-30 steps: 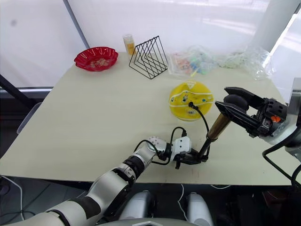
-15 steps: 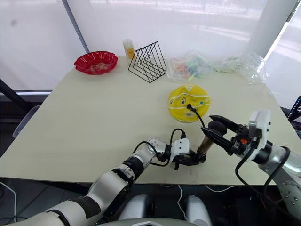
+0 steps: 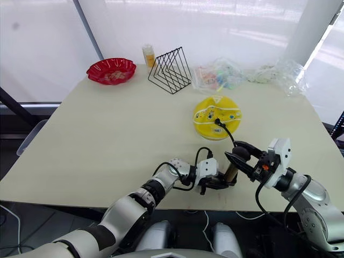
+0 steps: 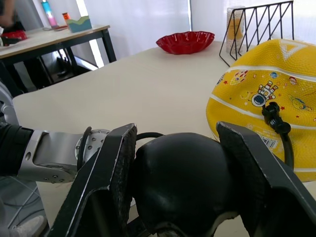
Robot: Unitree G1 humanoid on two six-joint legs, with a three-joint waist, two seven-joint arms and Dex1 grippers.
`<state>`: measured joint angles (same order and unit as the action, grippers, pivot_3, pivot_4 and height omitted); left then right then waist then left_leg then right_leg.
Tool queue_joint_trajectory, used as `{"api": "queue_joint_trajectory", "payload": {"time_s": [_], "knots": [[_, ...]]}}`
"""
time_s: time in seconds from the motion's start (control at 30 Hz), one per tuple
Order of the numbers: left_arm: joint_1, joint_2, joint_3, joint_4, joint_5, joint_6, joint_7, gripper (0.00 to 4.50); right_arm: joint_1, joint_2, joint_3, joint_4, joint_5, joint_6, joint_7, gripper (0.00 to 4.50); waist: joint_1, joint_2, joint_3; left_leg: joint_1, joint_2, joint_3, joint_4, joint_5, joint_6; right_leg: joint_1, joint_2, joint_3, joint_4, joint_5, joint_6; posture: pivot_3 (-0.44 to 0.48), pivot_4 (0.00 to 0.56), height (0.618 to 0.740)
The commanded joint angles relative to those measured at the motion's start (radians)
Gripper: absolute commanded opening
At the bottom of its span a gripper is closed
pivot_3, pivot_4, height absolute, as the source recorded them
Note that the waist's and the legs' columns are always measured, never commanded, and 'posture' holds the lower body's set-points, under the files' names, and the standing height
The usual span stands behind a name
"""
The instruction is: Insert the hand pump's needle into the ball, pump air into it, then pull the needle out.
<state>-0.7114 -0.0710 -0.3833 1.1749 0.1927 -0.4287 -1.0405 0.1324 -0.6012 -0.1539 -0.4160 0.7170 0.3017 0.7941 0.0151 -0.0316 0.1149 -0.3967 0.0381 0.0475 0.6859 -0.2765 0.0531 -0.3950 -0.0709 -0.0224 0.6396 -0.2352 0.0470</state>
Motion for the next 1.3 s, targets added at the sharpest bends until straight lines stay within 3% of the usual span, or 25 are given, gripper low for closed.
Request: {"api": "queue_joint_trajectory", "payload": {"time_s": [0.03,0.1,0.23,0.33,0.43,0.77,1.03,1.3], "knots": [[0.018,0.005,-0.024,0.049,0.041,0.016,-0.015,1.02,-0.045,-0.053,-0.095,-0.028,-0.002,-0.003,-0.002,2.1,0.001,0.004,0.004,0.0,0.0,0.0,0.0,0.0,0.0,0.0,0.0,0.0,0.0,0.0,0.0,0.0,0.15,0.737],[0.017,0.005,-0.023,0.051,0.042,0.016,-0.015,1.02,-0.065,-0.066,-0.118,-0.037,0.01,-0.002,-0.006,2.1,0.002,0.007,0.007,-0.002,-0.001,0.0,0.0,0.0,0.0,0.0,-0.001,0.0,0.0,0.0,0.0,0.0,0.15,0.737],[0.023,0.006,-0.023,0.054,0.043,0.012,-0.019,1.02,-0.151,-0.195,-0.266,-0.061,0.088,0.029,0.027,2.1,0.002,0.016,0.018,-0.004,-0.002,0.001,0.0,0.0,0.0,-0.001,-0.001,0.001,-0.001,0.0,0.001,0.0,0.15,0.737],[0.022,0.005,-0.017,0.056,0.047,0.011,-0.018,1.02,-0.201,-0.261,-0.335,-0.06,0.167,0.084,0.027,2.1,0.001,0.015,0.022,-0.006,-0.002,0.001,0.0,0.0,0.0,-0.004,0.0,0.001,-0.001,0.0,0.001,0.0,0.15,0.737],[0.021,0.006,-0.016,0.058,0.049,0.009,-0.02,1.02,-0.263,-0.319,-0.394,-0.054,0.255,0.147,0.019,2.1,0.001,0.017,0.022,-0.02,-0.002,0.001,0.0,0.0,0.0,-0.019,0.002,0.002,0.002,0.003,0.005,0.0,0.15,0.737],[0.03,0.003,-0.02,0.06,0.057,-0.001,-0.021,1.02,-0.419,-0.434,-0.517,0.016,0.447,0.327,-0.032,2.1,0.002,0.016,0.026,-0.019,-0.003,0.003,-0.001,0.0,0.001,-0.019,0.001,0.005,0.001,0.003,0.006,0.0,0.15,0.737],[0.046,0.003,-0.024,0.069,0.068,-0.035,0.027,1.02,-0.32,-0.331,-0.492,-0.095,0.531,0.386,-0.086,2.1,0.002,0.016,0.026,-0.019,-0.003,0.006,-0.001,-0.001,0.003,-0.02,0.001,0.009,0.001,0.003,0.007,0.0,0.15,0.737],[0.063,0.013,-0.036,0.083,0.101,-0.087,0.088,1.02,-0.103,-0.143,-0.37,-0.24,0.487,0.354,-0.141,2.1,-0.001,0.008,0.014,-0.015,-0.003,0.011,0.0,-0.003,0.006,-0.018,0.001,0.013,0.001,0.004,0.009,0.0,0.15,0.737]]}}
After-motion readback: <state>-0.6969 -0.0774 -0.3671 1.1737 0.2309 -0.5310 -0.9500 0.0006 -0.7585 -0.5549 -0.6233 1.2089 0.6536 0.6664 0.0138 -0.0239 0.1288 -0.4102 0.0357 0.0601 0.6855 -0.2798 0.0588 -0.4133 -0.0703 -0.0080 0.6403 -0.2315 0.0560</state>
